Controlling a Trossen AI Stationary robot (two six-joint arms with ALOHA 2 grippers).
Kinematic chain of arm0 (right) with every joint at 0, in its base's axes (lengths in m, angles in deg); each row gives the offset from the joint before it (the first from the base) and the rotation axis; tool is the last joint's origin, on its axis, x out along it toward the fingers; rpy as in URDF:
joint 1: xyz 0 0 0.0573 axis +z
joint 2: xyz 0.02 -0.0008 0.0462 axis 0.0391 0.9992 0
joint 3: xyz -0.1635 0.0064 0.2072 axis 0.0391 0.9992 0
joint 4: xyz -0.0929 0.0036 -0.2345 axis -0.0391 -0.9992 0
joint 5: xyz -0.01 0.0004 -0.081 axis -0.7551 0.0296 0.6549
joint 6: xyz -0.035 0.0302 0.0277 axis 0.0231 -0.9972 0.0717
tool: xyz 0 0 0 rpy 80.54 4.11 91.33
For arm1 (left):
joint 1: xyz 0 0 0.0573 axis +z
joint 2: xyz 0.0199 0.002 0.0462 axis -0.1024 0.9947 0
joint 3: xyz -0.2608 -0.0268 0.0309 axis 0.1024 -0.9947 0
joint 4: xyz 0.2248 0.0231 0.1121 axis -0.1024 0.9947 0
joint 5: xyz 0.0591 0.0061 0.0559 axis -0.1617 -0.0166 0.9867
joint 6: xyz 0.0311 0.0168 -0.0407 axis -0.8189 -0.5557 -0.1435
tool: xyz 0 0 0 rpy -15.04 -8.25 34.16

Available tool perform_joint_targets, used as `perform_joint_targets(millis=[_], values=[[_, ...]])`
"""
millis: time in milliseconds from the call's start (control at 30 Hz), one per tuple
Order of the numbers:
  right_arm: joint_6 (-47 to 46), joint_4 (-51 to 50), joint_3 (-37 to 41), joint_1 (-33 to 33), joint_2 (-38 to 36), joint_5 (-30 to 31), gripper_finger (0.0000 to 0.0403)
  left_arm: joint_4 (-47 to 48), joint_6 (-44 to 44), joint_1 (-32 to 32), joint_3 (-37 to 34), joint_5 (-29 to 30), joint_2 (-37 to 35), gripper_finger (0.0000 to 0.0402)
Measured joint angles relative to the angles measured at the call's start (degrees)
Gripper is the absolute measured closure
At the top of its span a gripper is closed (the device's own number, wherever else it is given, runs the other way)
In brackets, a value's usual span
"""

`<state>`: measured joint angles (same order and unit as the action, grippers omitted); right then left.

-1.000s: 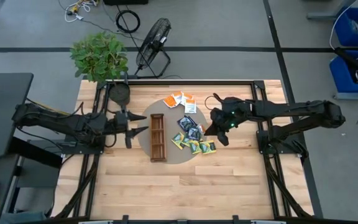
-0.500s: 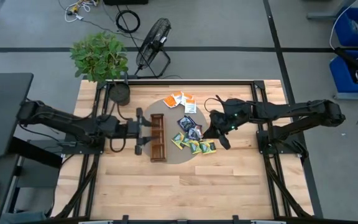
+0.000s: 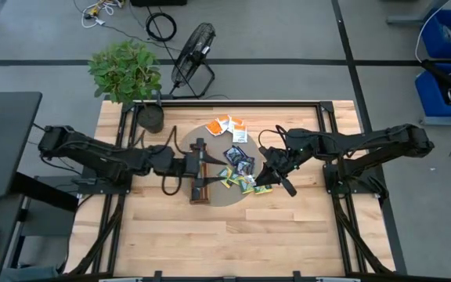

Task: Pick & Place Tea
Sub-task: Put the white tea bag into the bottom section of the wooden organizer

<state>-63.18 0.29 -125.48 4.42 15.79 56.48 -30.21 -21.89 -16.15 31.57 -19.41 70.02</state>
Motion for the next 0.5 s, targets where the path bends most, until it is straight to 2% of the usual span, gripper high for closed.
perform_joint_targets(millis=[167,300,500], values=[[1.15,0.66,0.00,0.00,0.50,0.15,0.0403,0.33,-1.83,0.52,4.18,-0.57,4.60,0.0207],[1.40,2.43,0.00,0.00,0.70,0.13,0.0403,0.61,-1.39,1.85,6.15,-5.20,7.66,0.0207],[1.78,2.63,0.00,-0.02,0.70,0.13,0.0403,0.80,-0.07,3.66,6.13,-5.63,8.86,0.0207]])
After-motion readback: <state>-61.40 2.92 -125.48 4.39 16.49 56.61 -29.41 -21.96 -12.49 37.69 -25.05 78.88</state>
